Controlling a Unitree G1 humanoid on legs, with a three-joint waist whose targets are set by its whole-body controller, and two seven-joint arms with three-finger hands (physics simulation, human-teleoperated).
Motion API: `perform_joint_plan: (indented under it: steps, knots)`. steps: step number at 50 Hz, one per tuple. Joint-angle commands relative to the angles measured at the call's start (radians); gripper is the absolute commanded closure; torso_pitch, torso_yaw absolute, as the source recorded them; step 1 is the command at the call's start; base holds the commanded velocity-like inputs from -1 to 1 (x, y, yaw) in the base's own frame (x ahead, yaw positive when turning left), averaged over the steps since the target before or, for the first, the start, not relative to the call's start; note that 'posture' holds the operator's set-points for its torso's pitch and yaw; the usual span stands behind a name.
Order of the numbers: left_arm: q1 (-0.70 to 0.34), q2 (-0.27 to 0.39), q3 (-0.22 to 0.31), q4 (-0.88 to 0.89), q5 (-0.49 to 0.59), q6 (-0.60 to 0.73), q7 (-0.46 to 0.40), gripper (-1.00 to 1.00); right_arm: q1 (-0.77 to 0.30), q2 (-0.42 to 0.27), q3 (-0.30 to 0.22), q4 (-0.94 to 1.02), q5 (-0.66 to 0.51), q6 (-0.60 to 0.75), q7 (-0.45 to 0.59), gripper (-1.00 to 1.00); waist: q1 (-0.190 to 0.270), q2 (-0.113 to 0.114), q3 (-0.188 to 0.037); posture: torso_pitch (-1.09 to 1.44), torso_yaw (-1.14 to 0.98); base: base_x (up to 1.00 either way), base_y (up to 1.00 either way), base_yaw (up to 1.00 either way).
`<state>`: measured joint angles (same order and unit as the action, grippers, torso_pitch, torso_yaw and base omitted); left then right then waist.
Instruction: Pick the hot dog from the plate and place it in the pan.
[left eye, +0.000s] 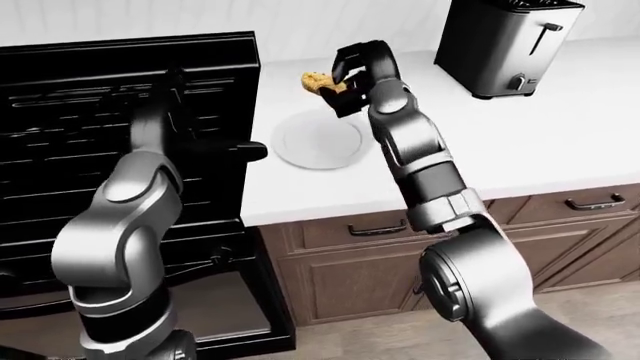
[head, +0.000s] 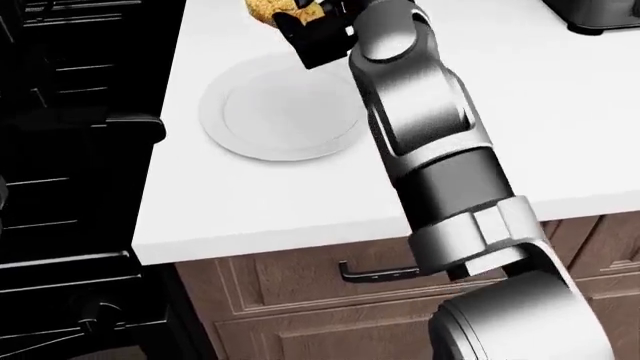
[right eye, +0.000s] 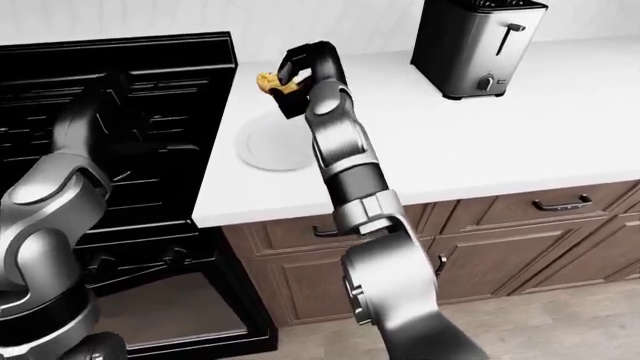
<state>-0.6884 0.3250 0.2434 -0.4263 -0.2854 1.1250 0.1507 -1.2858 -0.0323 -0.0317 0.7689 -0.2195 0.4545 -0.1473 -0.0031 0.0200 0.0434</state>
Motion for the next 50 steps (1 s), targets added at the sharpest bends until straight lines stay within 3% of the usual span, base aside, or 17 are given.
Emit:
perform_joint_plan:
  steps: [1,4,10,16,20,28,30,41,42,45,47,50]
  knots:
    - [-0.05,0.021,0.018,-0.034,-0.002,-0.003,0.006,-1.0,-0.031,-0.021,-0.009,-0.092,0.029,0.03,0.014,1.0,-0.001,0.006,-0.03,0.0,0.0,0.0,0.0,0.0]
    - [-0.036,0.025,0.004,-0.016,0.014,-0.037,0.005,-1.0,0.01,-0.035,-0.013,-0.223,0.073,0.124,0.052,1.0,0.0,0.003,-0.028,0.0,0.0,0.0,0.0,0.0]
    - [-0.114,0.053,0.005,0.005,0.015,0.003,0.0,-1.0,0.017,-0.107,-0.016,-0.433,0.097,0.31,0.114,1.0,0.003,-0.001,-0.026,0.0,0.0,0.0,0.0,0.0]
    - [-0.156,0.078,0.028,0.018,0.012,0.026,0.0,-1.0,0.066,-0.154,-0.045,-0.669,0.145,0.512,0.166,1.0,0.003,-0.005,-0.019,0.0,0.0,0.0,0.0,0.0]
    - [-0.174,0.09,0.034,0.013,0.002,0.042,0.003,-1.0,0.101,-0.203,-0.061,-0.745,0.154,0.567,0.199,1.0,0.004,-0.006,-0.017,0.0,0.0,0.0,0.0,0.0]
    - [-0.173,0.123,0.055,0.018,-0.016,0.035,0.006,-1.0,0.108,-0.236,-0.117,-0.897,0.252,0.74,0.207,1.0,0.002,-0.007,-0.018,0.0,0.0,0.0,0.0,0.0]
    - [-0.167,0.122,0.055,0.017,-0.02,0.032,0.011,-1.0,0.104,-0.267,-0.103,-0.932,0.268,0.778,0.221,1.0,0.002,-0.006,-0.017,0.0,0.0,0.0,0.0,0.0]
    - [-0.156,0.12,0.051,0.017,-0.034,0.029,0.023,-1.0,0.111,-0.289,-0.112,-0.966,0.277,0.799,0.214,1.0,0.001,-0.009,-0.014,0.0,0.0,0.0,0.0,0.0]
    - [-0.155,0.121,0.051,0.021,-0.033,0.024,0.023,-1.0,0.112,-0.289,-0.111,-0.969,0.281,0.803,0.215,1.0,-0.001,-0.004,-0.037,0.0,0.0,0.0,0.07,0.0]
    - [-0.159,0.118,0.049,0.016,-0.036,0.031,0.029,-1.0,0.117,-0.292,-0.111,-0.977,0.286,0.807,0.215,1.0,0.003,-0.016,-0.028,0.0,0.0,-0.01,0.21,0.0]
    - [-0.156,0.118,0.047,0.017,-0.037,0.028,0.029,-1.0,0.122,-0.292,-0.115,-0.981,0.289,0.806,0.213,1.0,0.007,-0.033,-0.041,0.0,0.0,-0.02,0.25,0.0]
    - [-0.149,0.116,0.045,0.013,-0.037,0.026,0.029,-1.0,0.123,-0.291,-0.113,-0.984,0.294,0.808,0.21,1.0,0.009,-0.021,-0.041,0.0,0.0,-0.02,0.25,0.0]
